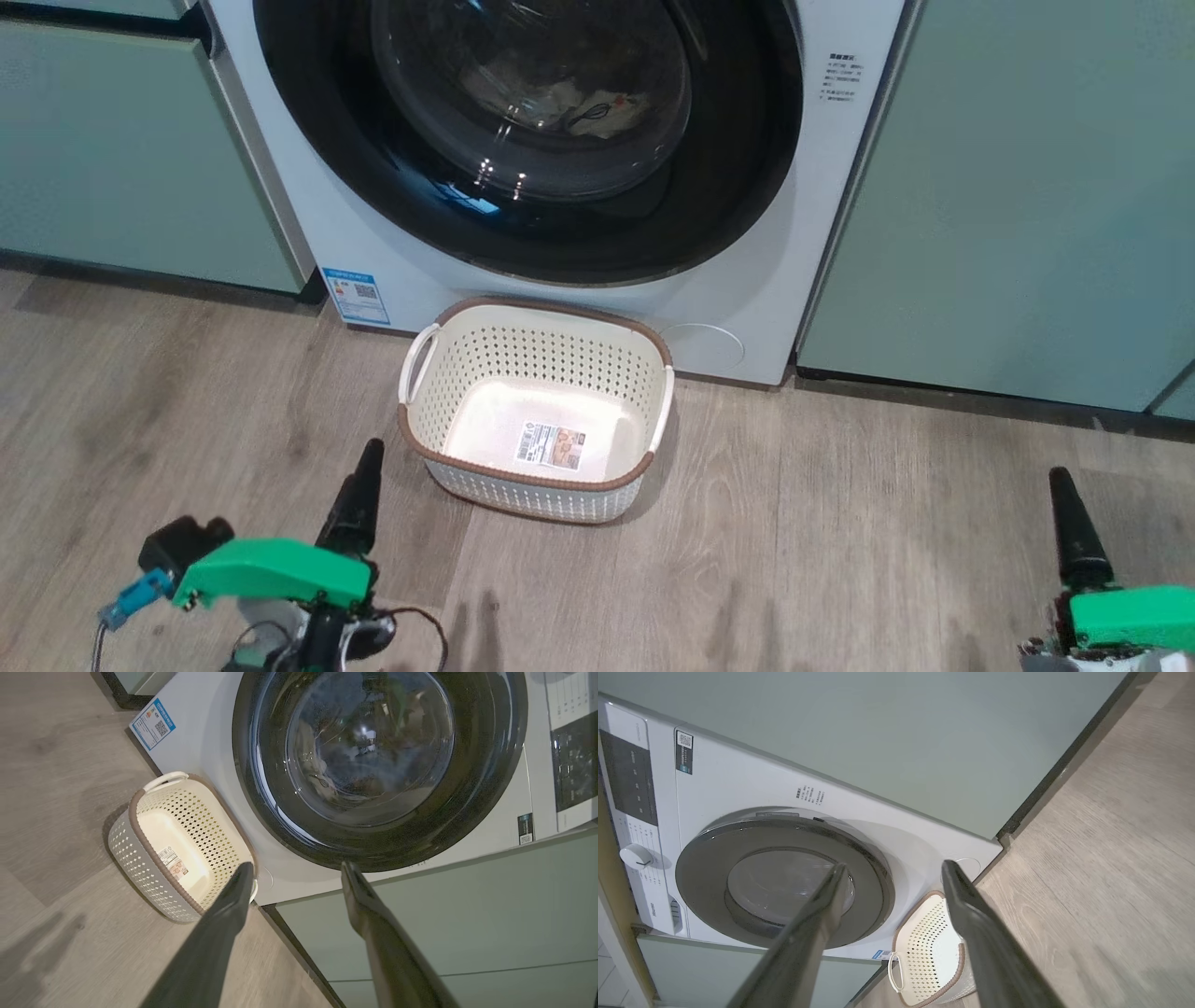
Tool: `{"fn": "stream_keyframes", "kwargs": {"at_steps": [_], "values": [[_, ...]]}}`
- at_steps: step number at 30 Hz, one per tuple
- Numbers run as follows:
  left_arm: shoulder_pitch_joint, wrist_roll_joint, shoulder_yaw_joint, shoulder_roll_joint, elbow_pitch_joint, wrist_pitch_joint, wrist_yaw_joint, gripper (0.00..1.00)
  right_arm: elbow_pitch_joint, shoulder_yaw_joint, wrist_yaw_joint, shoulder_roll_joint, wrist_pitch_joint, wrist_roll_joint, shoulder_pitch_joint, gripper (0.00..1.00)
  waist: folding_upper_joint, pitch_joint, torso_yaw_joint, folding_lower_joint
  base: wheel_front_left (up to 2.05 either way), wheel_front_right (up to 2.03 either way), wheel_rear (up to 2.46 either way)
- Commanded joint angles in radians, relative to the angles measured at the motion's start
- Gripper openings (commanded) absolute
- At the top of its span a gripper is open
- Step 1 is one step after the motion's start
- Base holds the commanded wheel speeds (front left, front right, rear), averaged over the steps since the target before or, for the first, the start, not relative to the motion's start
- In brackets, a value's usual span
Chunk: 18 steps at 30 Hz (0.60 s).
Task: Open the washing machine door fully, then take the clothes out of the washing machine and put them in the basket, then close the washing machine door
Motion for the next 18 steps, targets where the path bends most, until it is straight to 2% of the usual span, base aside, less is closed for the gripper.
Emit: {"fn": "stream_keyframes", "kwargs": {"at_steps": [1,18], "values": [[-0.064,0.043,0.008,0.012,-0.046,-0.014,0.009,1.00,-0.047,0.012,0.002,-0.012,-0.019,-0.041,-0.058,1.00,-0.0001,0.000,0.000,0.0000,0.00,0.00,0.00],[-0.088,0.326,-0.008,0.014,-0.094,-0.064,0.048,1.00,-0.093,0.026,0.002,-0.015,-0.069,-0.363,-0.084,1.00,-0.0001,0.006,-0.001,0.0000,0.00,0.00,0.00]]}}
